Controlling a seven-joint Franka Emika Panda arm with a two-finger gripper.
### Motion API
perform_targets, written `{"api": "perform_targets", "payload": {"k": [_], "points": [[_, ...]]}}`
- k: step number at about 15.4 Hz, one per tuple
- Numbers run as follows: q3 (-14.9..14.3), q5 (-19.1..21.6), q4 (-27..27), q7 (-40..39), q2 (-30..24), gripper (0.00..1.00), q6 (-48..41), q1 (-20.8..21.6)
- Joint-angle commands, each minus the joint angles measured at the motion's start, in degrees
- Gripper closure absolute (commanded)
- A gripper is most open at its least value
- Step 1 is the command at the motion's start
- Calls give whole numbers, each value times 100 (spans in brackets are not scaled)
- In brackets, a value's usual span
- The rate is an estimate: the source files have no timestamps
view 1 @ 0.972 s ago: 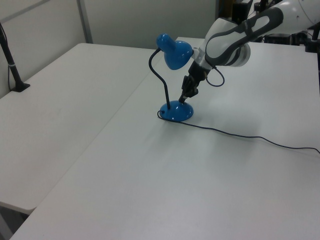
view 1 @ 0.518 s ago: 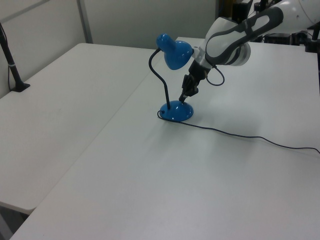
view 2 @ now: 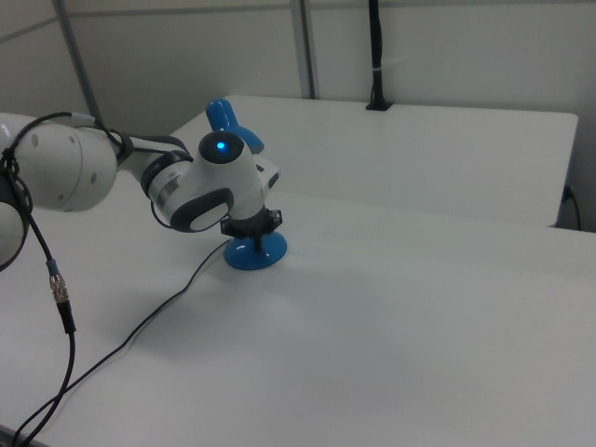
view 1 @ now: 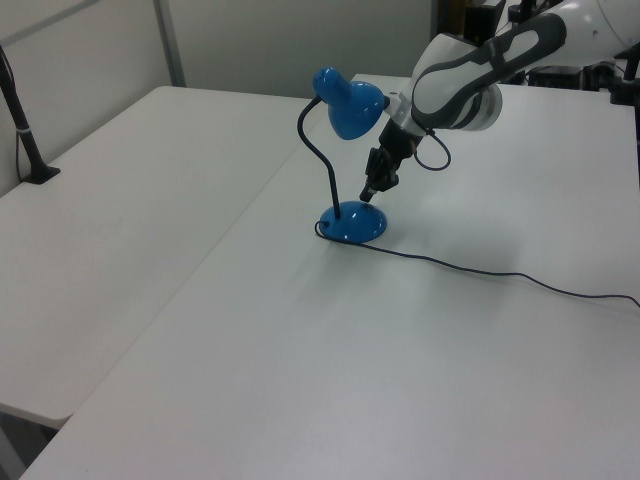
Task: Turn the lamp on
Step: 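Lower the gripper onto the switch on the lamp base and press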
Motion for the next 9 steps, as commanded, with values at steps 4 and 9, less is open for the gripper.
{"api": "perform_targets", "payload": {"k": [4,9], "points": [[-64,109,-44,-173,29,100,51,175],[-55,74,-27,-164,152,100,86,237]]}}
